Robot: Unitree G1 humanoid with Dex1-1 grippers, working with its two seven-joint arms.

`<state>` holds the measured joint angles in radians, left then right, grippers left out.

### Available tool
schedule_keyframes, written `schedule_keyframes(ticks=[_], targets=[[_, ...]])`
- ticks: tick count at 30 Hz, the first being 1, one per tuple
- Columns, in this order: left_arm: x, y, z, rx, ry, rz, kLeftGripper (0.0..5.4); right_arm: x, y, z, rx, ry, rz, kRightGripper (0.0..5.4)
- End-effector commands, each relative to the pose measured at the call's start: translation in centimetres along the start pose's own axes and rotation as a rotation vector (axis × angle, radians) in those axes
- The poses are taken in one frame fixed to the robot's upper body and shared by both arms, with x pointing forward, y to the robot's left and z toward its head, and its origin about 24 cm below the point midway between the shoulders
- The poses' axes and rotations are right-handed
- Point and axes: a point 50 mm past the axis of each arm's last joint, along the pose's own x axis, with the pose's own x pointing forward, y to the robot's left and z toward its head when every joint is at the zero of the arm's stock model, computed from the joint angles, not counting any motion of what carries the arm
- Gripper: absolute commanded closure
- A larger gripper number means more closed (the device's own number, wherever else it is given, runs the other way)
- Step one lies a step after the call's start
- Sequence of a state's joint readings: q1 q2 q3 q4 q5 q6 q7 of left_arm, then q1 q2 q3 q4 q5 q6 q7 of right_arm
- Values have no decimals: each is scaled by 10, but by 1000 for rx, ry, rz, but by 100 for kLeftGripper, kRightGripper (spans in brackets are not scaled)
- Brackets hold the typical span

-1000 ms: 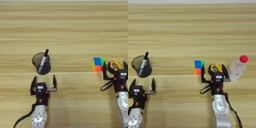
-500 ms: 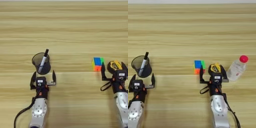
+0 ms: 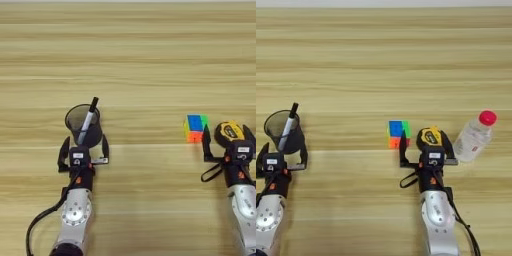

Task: Move the objects on the table

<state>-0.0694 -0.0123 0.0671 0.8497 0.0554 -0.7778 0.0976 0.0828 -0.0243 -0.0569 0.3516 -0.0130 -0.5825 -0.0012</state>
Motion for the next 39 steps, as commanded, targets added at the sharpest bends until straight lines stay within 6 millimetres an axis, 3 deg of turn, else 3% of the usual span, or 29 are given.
schedule_keyframes(ticks=[1,27,39], targets=[[5,5,-1,13,23,18,0,1,0,1,0,-12,-6,3],[26,-2,3,25,33,-48,0,1,0,2,1,-16,-16,3],[44,0,6,42,58,-49,0,2,1,1,2,-18,-16,3]])
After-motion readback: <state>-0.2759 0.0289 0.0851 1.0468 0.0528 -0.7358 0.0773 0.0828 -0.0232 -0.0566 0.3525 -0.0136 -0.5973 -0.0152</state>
